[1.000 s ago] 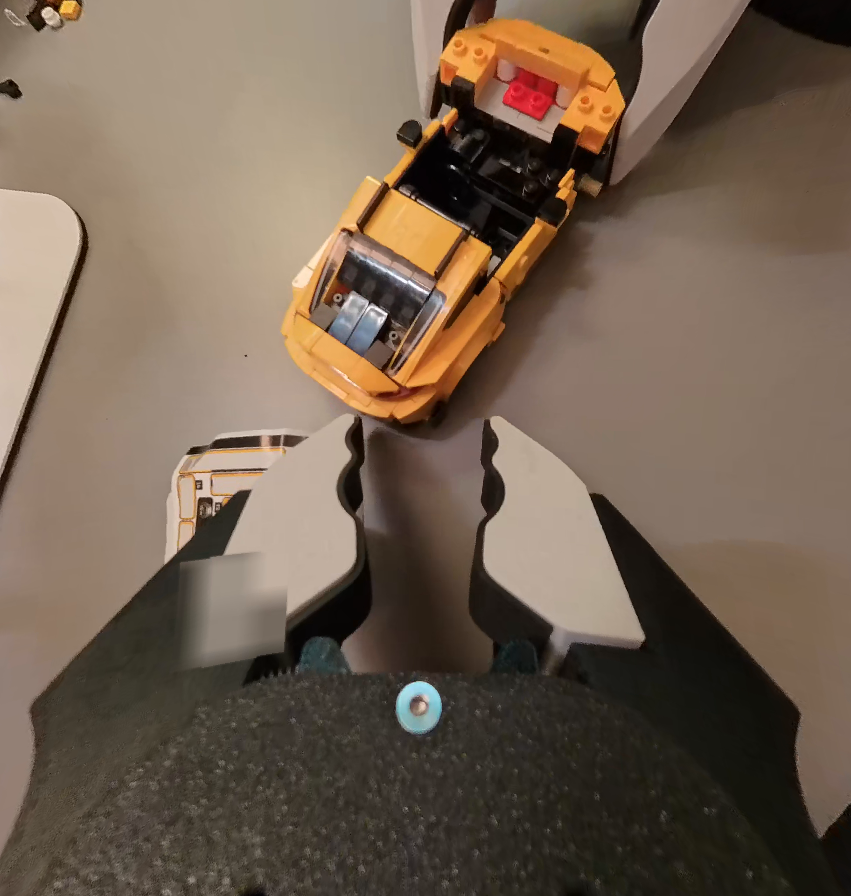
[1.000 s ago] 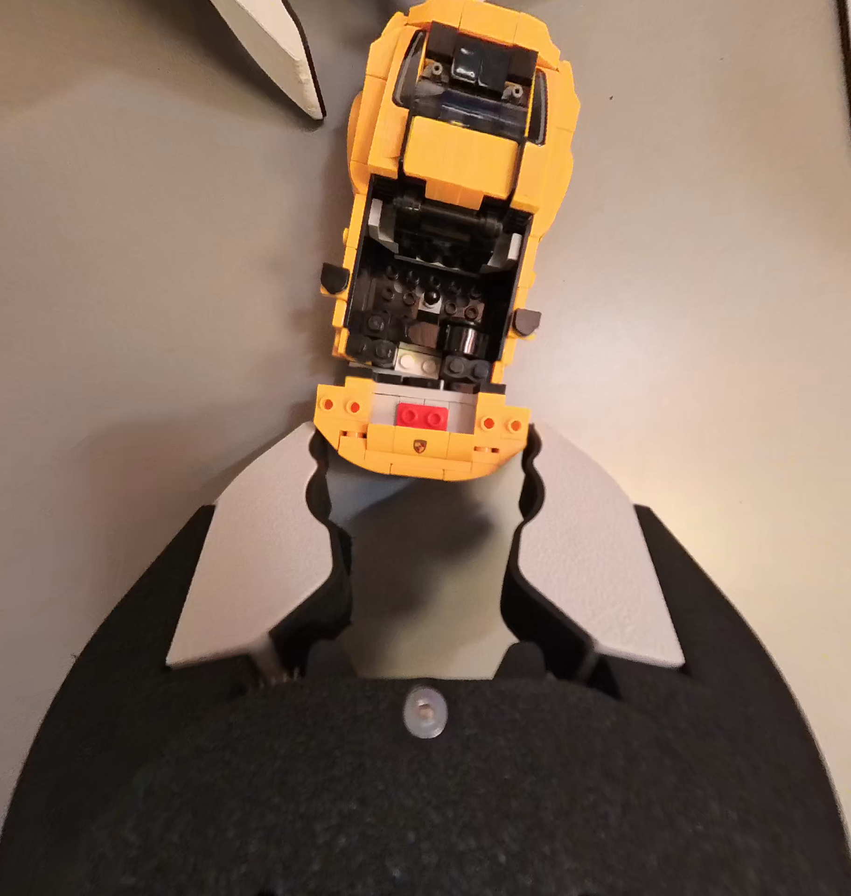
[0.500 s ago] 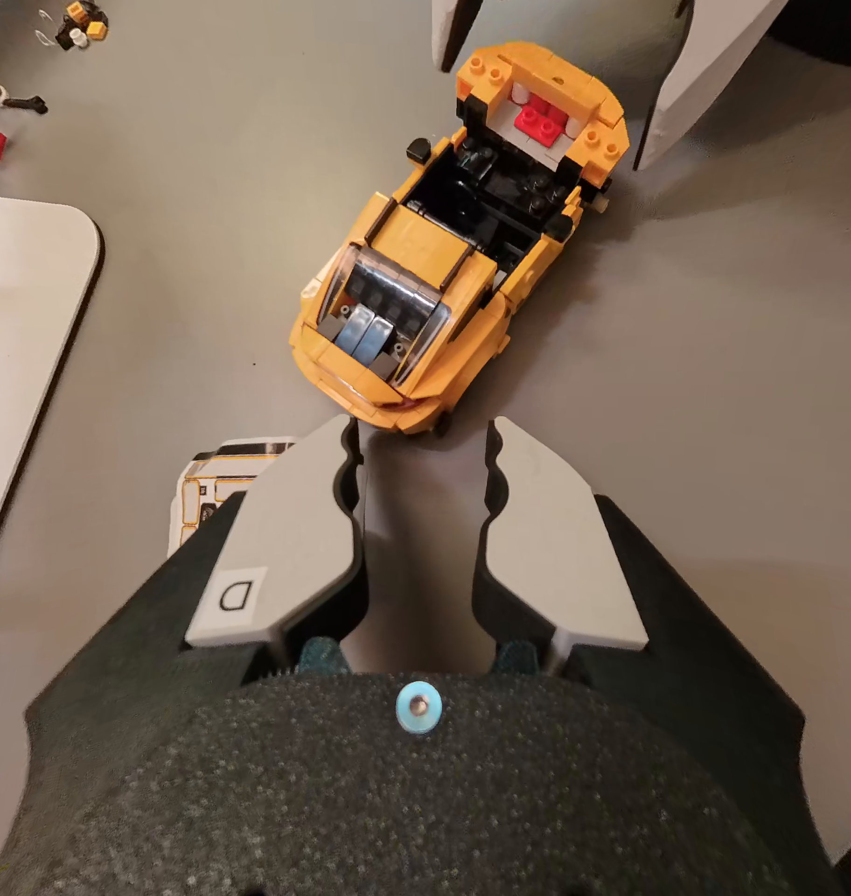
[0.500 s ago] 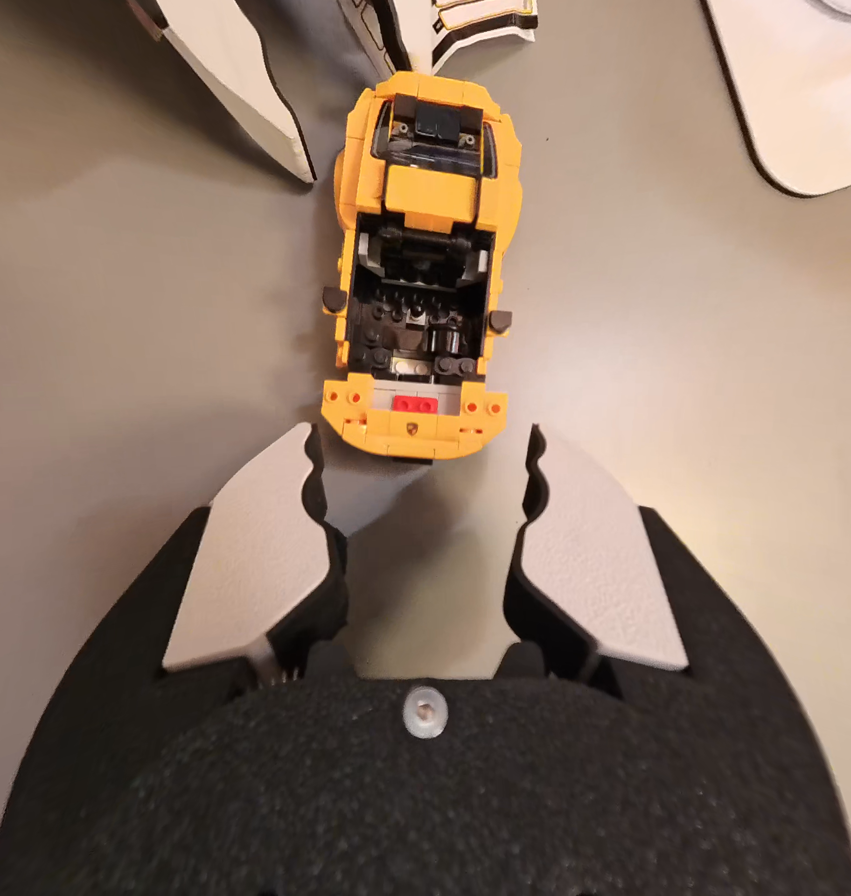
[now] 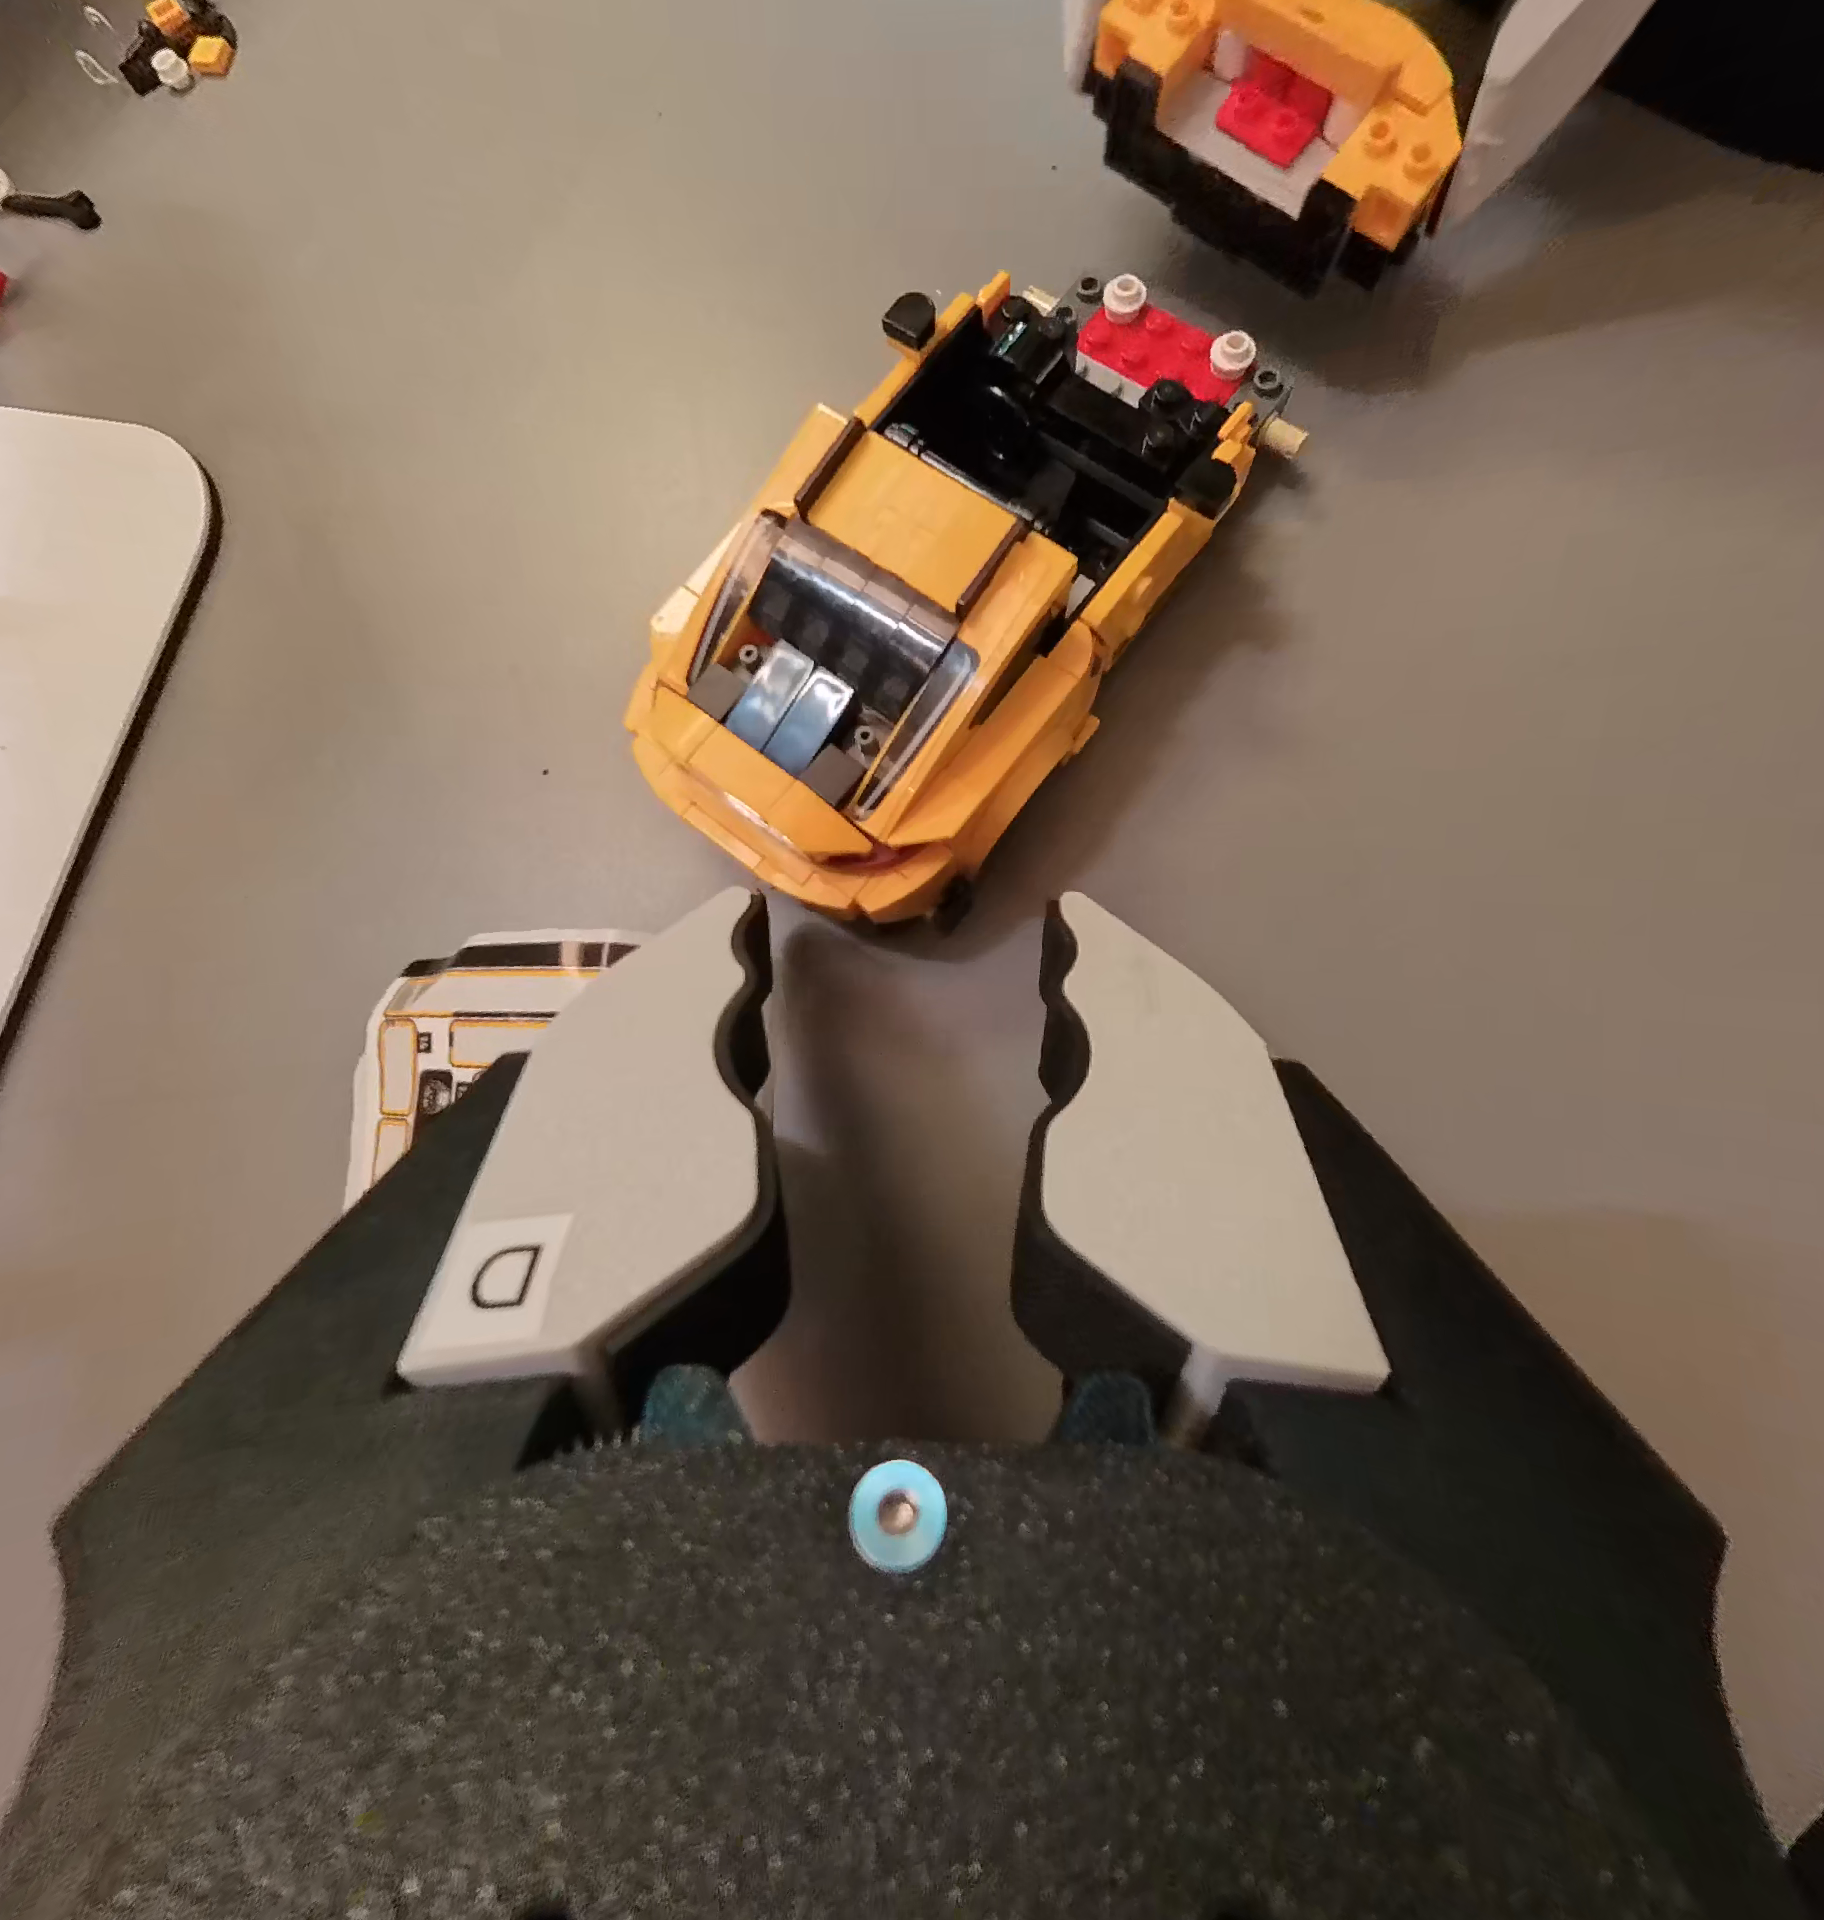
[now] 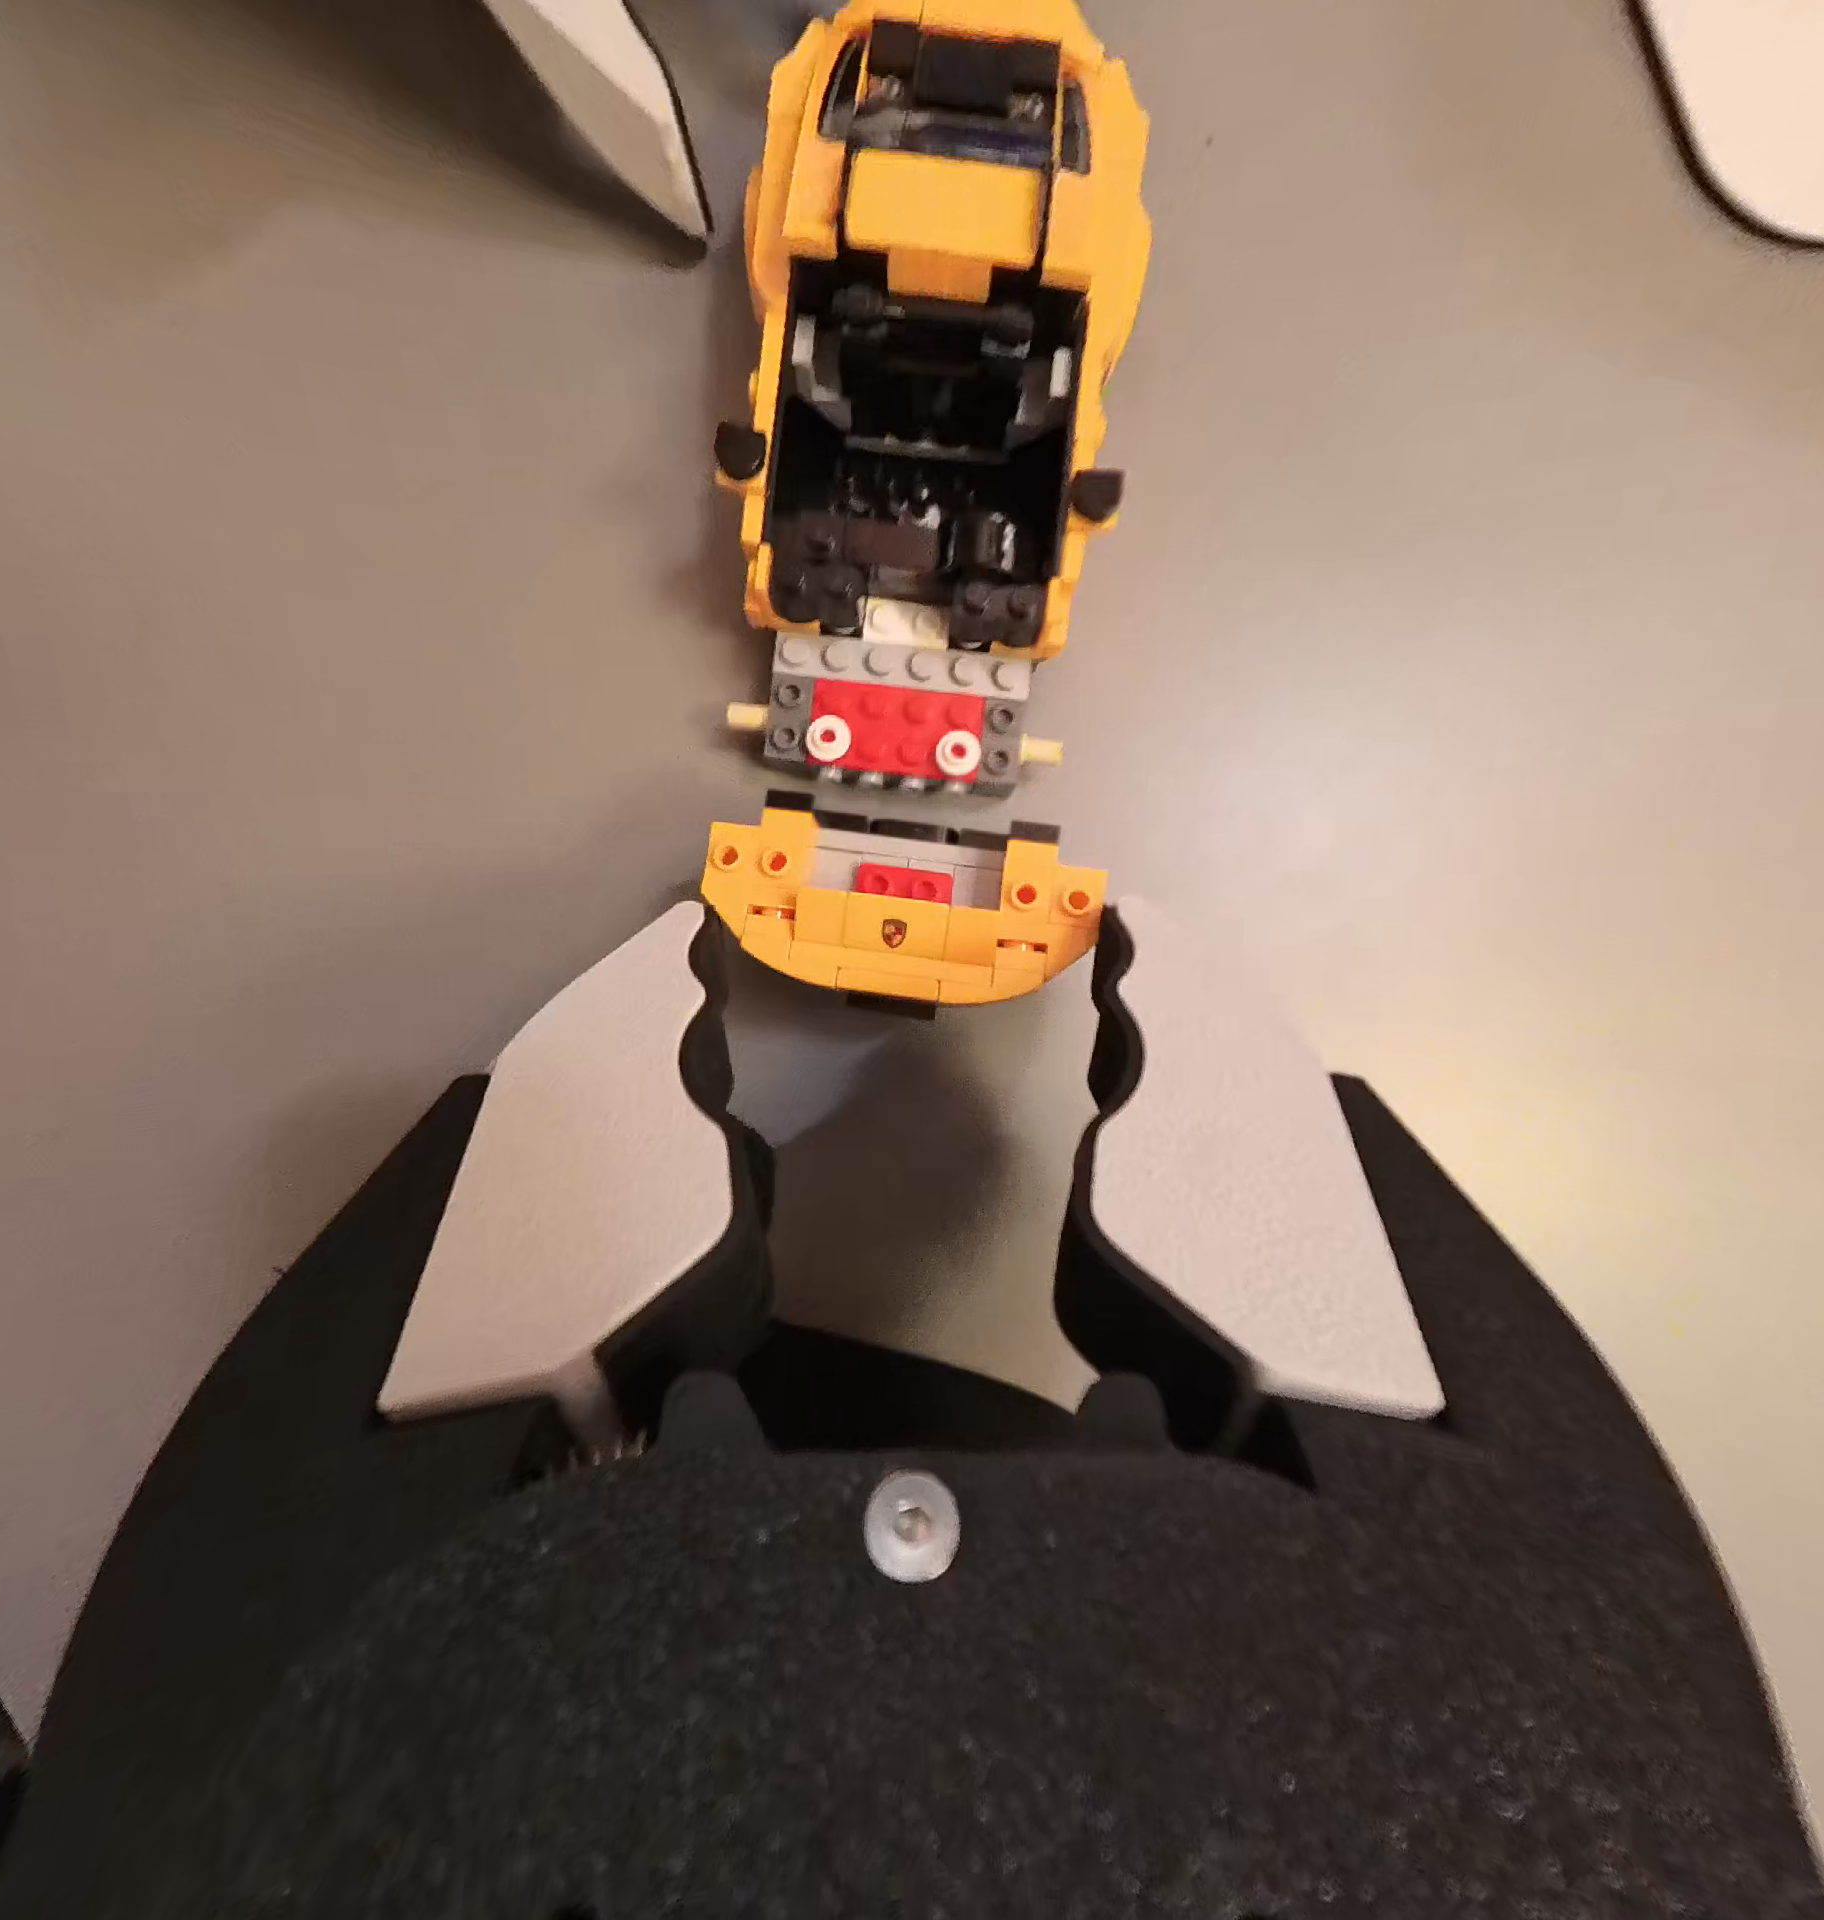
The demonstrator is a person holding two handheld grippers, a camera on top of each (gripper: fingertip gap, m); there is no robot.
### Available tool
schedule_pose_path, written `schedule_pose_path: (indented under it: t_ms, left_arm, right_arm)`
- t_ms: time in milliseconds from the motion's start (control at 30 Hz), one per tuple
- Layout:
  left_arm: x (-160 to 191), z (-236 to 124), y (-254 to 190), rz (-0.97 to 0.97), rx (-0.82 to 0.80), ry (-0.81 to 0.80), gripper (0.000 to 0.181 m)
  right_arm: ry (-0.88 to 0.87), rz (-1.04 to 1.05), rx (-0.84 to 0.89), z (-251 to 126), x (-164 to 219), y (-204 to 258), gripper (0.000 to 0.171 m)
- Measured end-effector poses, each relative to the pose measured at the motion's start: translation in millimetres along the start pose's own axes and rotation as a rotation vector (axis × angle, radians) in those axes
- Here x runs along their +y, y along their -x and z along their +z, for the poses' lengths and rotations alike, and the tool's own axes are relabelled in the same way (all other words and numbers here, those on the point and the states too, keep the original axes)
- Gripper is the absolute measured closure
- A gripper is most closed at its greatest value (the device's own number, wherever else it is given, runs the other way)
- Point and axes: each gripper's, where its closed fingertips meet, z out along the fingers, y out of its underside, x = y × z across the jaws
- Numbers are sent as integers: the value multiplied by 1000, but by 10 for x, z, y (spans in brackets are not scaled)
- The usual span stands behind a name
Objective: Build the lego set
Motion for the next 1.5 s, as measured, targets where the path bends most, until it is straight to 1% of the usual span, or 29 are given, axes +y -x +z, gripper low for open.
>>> schedule_pose_path:
  t_ms: [133, 300, 467, 567, 667, 867, 1300, 1500]
  left_arm:
    - [-29, -44, 4, 6, 4, -14, 128]
    - [-111, -112, 46, 0, -5, -53, 125]
    - [-79, -47, 117, -22, -9, -46, 120]
    - [-52, 22, 70, -33, 14, -39, 118]
    - [-27, 49, 47, -18, 0, -19, 115]
    - [-20, 44, 30, -28, -5, -15, 116]
    - [-15, 51, 48, -40, -14, -24, 119]
    - [0, 50, 53, -55, -13, -26, 120]
  right_arm:
    - [31, 3, 7, 108, 71, 13, 103]
    - [31, 9, -20, 181, 20, 4, 103]
    - [30, -1, -58, 216, -28, 3, 103]
    - [42, 12, -68, 224, -39, 18, 103]
    - [44, 26, -61, 224, -41, 35, 103]
    - [30, 20, -57, 232, -50, 54, 102]
    - [22, -68, -135, 249, -73, 42, 102]
    - [19, -65, -133, 258, -84, 21, 102]
